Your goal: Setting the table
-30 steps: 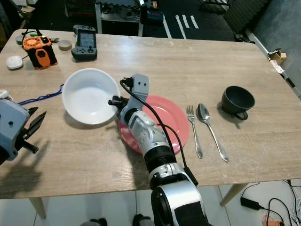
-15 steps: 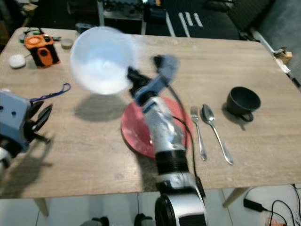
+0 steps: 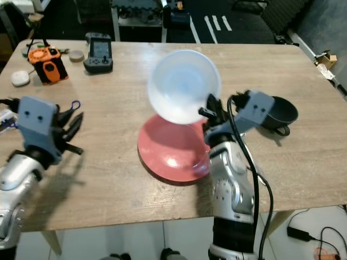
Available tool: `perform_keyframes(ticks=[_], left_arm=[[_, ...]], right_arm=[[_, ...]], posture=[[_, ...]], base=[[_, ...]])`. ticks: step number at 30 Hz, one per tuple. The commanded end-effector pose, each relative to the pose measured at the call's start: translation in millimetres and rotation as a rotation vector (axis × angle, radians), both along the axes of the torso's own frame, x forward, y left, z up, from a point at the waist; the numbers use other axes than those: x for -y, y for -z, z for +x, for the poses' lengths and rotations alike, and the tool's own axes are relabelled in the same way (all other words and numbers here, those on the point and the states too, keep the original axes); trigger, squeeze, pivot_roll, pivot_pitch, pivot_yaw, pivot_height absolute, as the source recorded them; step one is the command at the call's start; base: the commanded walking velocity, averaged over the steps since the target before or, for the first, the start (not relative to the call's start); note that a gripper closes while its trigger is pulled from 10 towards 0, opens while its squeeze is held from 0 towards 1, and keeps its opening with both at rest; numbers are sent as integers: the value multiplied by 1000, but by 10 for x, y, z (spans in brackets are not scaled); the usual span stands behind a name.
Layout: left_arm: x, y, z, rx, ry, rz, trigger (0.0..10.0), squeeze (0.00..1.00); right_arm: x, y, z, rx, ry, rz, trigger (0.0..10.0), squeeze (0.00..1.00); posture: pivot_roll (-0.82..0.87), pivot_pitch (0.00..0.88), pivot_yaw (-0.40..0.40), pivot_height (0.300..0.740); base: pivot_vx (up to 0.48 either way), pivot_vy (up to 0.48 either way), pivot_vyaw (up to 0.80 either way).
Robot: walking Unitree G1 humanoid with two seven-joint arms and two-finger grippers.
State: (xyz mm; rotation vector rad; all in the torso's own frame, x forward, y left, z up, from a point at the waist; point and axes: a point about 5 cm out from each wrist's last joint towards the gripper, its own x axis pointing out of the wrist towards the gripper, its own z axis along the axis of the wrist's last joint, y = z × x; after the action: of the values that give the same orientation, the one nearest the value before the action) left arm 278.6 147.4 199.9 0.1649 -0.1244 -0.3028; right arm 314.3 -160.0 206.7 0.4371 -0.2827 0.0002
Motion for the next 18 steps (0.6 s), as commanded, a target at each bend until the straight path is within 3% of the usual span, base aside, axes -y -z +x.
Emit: perform_keyframes(ticks=[1,7,13,18], left_arm=[[52,132,-63,-66,4,-16,10000,0],[52,199,-101,-73,-45,-40,10000,0],[-64,202,-46,-52,-147,-48,10000,0],[-64,188,-26,-43,-160,-47,10000,0]], right_arm=[[-73,23,-28,2,-1,-35,10000,0],[-171,69,-63,-10,-45,-59,10000,0],[-274,114,-76,6,-79,-98,10000,0],[-279,136,-67,1,-77,-102,10000,0]], posture=[[36,68,64,740],[42,63,50,740],[43,59,42,740],[43,52,43,740]], base=[[0,0,0],[0,0,0],[0,0,0],[0,0,0]])
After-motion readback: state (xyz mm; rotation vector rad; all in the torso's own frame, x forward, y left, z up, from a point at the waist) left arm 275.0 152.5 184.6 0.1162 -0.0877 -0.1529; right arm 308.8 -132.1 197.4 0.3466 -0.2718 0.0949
